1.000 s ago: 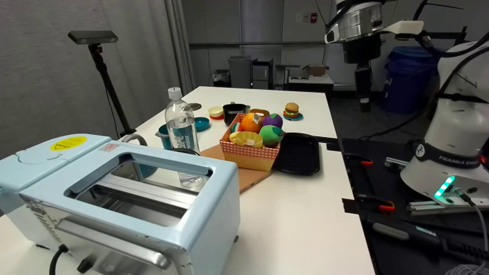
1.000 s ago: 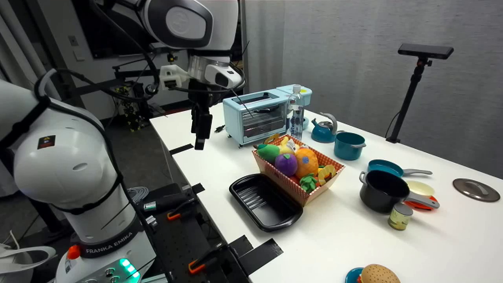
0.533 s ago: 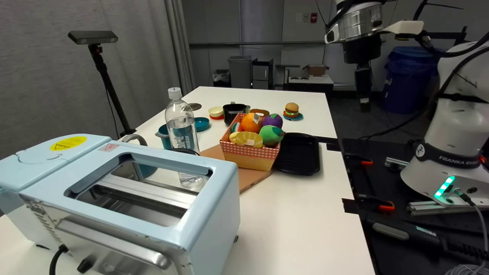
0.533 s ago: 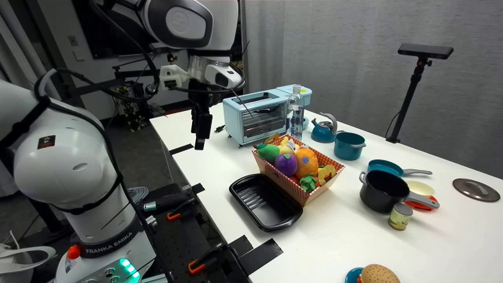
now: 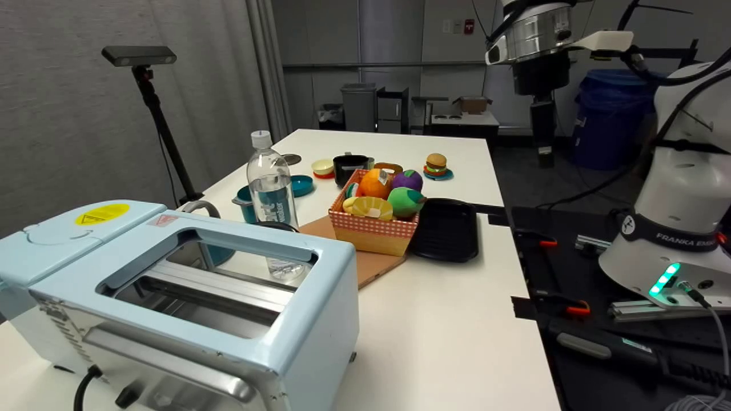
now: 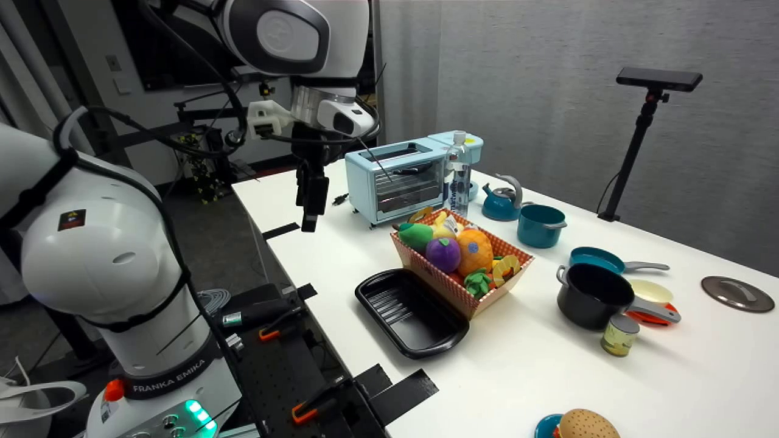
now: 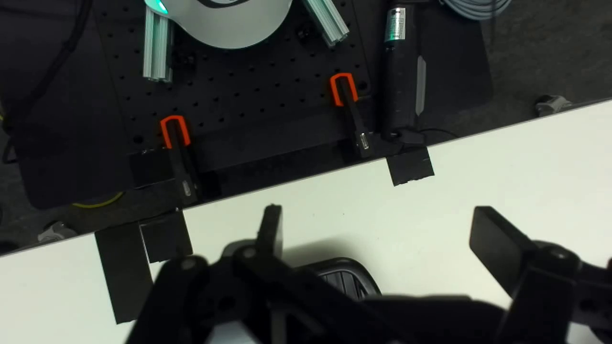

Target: Remove the green plush toy from the box and put it on the green tray

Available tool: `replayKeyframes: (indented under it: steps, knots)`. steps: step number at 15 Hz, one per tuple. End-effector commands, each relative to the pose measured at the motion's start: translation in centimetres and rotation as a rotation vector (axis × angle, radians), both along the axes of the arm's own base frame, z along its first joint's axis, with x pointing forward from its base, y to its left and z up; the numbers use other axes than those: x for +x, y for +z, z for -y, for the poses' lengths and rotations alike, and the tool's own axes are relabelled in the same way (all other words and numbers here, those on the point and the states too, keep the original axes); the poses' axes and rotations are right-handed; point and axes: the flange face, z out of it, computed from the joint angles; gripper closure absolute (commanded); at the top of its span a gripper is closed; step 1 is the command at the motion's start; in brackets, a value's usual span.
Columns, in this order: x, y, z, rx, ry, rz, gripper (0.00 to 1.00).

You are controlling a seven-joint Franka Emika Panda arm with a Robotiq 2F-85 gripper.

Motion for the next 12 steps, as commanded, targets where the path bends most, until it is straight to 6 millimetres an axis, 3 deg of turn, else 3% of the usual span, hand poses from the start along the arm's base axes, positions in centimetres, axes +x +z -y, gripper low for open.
replayKeyframes:
  steps: [1, 12]
  knots:
    - [0.01, 0.07, 0.01, 0.000, 0.000, -0.001, 0.00]
    - [0.30, 0.01, -0.01, -0.002, -0.001, -0.001, 0.00]
